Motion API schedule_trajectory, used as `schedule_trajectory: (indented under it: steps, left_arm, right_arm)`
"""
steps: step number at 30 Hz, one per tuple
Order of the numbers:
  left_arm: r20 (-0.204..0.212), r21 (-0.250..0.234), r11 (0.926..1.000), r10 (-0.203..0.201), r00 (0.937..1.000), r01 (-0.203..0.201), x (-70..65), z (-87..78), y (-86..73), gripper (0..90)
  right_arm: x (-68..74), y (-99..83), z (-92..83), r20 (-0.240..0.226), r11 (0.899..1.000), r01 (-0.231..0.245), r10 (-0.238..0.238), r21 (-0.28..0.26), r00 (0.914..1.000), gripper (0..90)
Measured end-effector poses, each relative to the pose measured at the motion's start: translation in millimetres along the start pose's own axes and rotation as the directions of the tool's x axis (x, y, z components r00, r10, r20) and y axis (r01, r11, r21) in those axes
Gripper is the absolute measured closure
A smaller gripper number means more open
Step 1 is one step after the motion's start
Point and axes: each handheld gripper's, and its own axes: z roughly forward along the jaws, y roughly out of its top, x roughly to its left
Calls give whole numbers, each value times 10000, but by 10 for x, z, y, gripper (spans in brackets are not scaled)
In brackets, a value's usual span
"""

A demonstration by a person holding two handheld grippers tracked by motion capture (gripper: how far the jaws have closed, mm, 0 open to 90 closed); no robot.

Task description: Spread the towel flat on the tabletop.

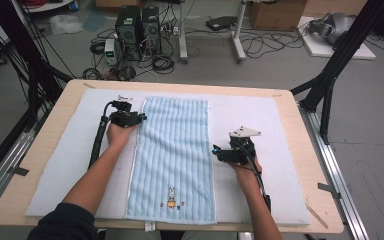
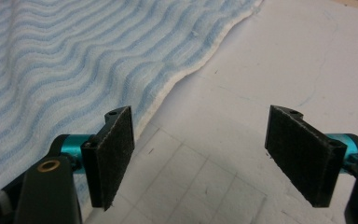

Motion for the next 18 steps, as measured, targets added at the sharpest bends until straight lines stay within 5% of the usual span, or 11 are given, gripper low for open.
schedule_trajectory:
  steps: [5,10,12,14,18]
  left_arm:
    - [458,135,9999,6,9990,-12,-26,-65,5,510]
    - [740,463,9989,8,9973,-43,-77,-15,-27,483]
    - [635,460,9981,377,9973,-407,-108,-10,-30,483]
    - [524,560,9956,724,9960,-753,-112,-18,-29,577]
    - [800,590,9958,657,9946,-706,-93,-25,-37,763]
  right_arm:
    - [-16,46,70,-675,9985,-499,483,-221,9965,505]
    - [-57,161,305,-942,9912,-1320,1306,-90,9870,524]
    - [-54,213,408,-1000,9897,-1428,1424,37,9847,524]
    - [-46,270,516,-895,9903,-1378,1390,193,9862,515]
    - [-54,355,726,-604,9889,-1321,1363,680,9888,546]
